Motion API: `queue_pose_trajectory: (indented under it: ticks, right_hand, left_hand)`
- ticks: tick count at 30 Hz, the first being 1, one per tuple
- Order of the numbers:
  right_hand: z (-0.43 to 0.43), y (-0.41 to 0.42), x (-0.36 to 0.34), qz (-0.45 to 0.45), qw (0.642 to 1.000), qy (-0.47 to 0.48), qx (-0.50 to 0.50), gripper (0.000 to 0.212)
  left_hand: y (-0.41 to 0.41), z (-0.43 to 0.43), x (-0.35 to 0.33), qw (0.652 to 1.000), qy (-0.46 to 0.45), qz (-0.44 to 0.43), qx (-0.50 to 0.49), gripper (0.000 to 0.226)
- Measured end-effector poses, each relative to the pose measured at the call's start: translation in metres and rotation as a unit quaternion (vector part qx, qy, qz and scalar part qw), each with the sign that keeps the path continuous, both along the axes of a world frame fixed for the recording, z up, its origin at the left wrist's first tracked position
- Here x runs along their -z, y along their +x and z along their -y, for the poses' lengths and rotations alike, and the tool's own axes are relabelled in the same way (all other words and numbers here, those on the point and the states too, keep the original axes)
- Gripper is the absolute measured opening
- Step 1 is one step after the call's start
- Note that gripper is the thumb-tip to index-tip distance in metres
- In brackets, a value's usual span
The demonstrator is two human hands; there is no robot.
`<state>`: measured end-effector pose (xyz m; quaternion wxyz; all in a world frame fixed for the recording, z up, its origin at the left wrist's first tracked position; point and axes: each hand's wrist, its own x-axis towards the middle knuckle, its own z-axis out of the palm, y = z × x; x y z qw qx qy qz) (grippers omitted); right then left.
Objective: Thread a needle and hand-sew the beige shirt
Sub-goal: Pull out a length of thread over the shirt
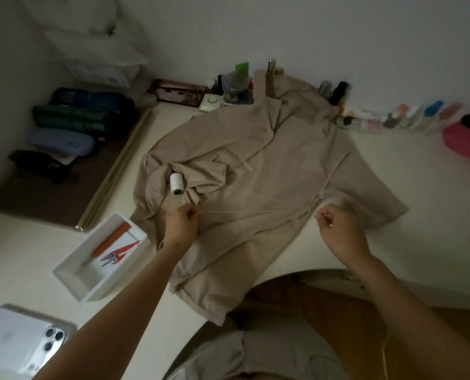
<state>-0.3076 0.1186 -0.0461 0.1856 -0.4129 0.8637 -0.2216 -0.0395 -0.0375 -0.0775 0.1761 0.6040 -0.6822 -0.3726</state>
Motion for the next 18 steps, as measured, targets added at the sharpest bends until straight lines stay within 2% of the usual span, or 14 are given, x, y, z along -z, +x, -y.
queue_pose_trajectory:
  ticks: [6,11,15,18]
  right_hand:
    - [-0.003,0.007,0.011,0.019,0.999,0.03,-0.029,0.012]
    - [0.016,-0.019,0.014,-0.019,0.998,0.044,-0.05,0.011]
    - [0.04,-0.05,0.02,-0.027,0.996,0.038,-0.081,0.011]
    - [0.066,-0.065,0.016,-0.024,0.994,0.023,-0.106,0.01]
  left_hand:
    - [0.01,-0.017,0.004,1.0,0.001,0.006,-0.02,0.013]
    - [0.0,-0.015,-0.004,0.991,0.002,-0.034,-0.127,0.014]
    - [-0.012,-0.005,-0.009,0.971,-0.017,-0.081,-0.225,0.024]
    - [-0.015,-0.006,-0.014,0.968,-0.048,-0.071,-0.236,0.017]
